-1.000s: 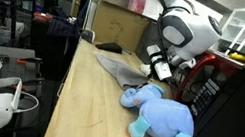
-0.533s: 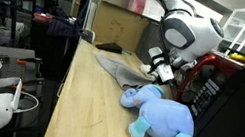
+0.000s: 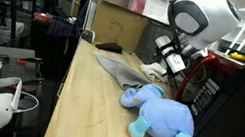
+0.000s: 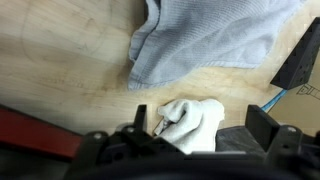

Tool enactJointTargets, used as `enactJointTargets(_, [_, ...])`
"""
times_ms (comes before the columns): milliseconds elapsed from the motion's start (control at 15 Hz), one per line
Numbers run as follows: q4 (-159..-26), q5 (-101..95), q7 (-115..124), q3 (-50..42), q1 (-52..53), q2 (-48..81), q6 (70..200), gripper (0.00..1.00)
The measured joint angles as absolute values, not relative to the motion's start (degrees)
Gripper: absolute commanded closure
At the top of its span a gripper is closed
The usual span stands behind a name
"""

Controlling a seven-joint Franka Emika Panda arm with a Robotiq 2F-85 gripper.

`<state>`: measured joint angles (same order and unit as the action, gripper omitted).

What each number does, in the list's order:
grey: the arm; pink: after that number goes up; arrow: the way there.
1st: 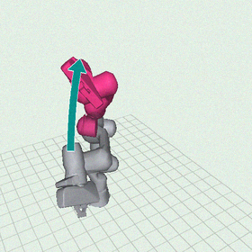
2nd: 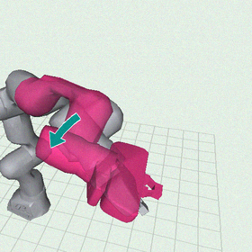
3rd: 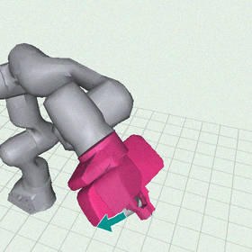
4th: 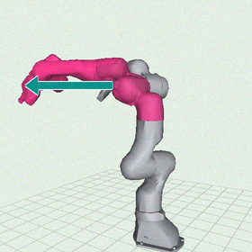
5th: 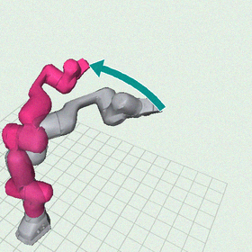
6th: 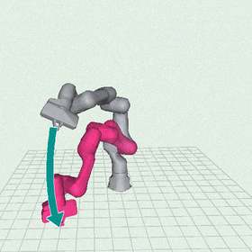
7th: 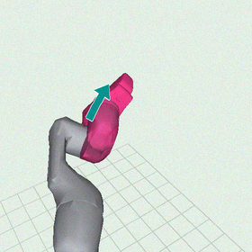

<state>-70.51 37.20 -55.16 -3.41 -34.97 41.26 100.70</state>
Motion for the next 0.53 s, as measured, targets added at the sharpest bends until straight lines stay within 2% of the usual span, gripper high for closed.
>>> enactJointTargets(333, [-78.4,41.4,-59.5,-2.9,-35.2,35.6,103.6,0.00])
enactJointTargets(533, [-78.2,41.3,-59.5,-2.9,-35.3,36.0,103.6,0.00])
